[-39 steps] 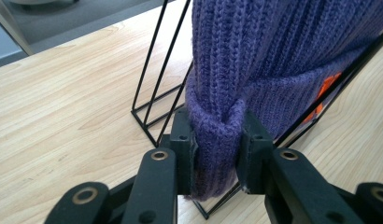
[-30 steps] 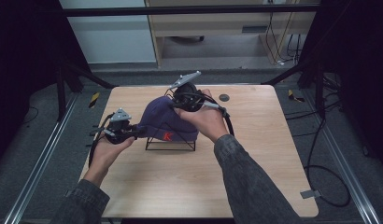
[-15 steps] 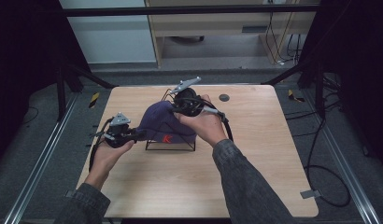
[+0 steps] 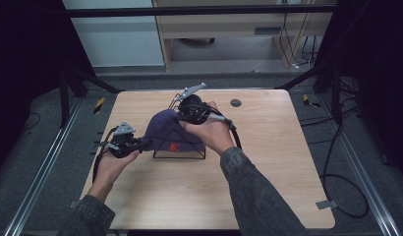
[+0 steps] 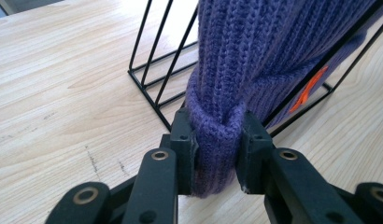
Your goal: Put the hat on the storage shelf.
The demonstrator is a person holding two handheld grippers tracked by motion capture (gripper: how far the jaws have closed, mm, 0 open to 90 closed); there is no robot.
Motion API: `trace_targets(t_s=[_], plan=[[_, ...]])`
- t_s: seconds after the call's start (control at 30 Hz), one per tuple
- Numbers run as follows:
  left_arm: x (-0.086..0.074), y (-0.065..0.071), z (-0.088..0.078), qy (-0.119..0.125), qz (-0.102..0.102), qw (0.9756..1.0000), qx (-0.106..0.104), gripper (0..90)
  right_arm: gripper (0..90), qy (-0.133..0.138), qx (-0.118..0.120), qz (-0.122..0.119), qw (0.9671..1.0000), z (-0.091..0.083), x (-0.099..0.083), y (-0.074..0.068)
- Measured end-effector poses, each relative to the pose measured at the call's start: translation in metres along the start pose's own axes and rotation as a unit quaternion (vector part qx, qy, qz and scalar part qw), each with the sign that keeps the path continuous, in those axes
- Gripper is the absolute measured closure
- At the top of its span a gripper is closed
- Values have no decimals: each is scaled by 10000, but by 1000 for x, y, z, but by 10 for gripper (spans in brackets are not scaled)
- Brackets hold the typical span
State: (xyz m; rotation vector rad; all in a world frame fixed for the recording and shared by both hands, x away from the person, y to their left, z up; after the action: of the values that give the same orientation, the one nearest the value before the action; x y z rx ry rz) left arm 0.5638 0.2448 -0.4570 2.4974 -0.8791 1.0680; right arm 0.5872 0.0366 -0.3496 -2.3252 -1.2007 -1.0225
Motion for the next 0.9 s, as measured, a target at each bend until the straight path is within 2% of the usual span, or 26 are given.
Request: trace_targets(t_s=[0.07,0.13,0.2,0.3,0.37,0.4,0.47,0.57,0.67,0.73,0.77,0.83,0.9], plan=[[-2,0,1,2,-71,10000,-46,712,769,11,23,23,10000,0,0,-1],[-3,0,1,-32,-11,10000,-15,711,766,-55,19,-10,10000,1,-1,-2],[-4,0,1,0,-64,10000,-34,711,767,-26,25,13,10000,2,-2,-2],[-6,0,3,-69,-34,10000,-21,711,764,-63,53,22,10000,5,-3,-3],[-7,0,5,-64,-131,9999,-70,711,762,-48,63,48,10000,6,-3,-3],[-8,0,5,-83,-68,9999,-46,711,759,-77,63,41,9999,6,-3,-3],[-8,0,6,-54,-147,9998,-76,711,752,-89,40,13,10000,6,-2,-3],[-9,-1,9,-142,-71,9999,15,709,712,-155,19,22,9999,7,-2,-3],[-13,-1,11,-138,-158,9998,-32,709,650,17,55,136,9999,4,2,-3],[-15,-3,12,-171,-154,9997,11,706,604,-16,-11,72,10000,3,2,-5],[-15,-3,13,-149,-213,9997,-20,706,599,8,-34,78,10000,1,2,-4],[-16,-3,14,-202,-139,9997,8,705,589,52,-49,96,9999,0,2,-3],[-18,-3,15,-186,-182,9997,-17,704,584,97,-91,116,9998,-3,2,-2]])
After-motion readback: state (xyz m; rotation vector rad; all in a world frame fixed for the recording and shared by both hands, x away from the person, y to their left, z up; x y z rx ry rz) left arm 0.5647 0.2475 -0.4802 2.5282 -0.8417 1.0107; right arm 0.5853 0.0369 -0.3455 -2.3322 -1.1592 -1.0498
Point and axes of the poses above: each handheld gripper's, and its own axes: z roughly forward along the jaws, x roughly out of its top, y roughly to its right, the point moved 5 cm from there along z, roughly forward along the jaws, and after that the axes turned 5 degrees about -y, right-handed, at the moved point
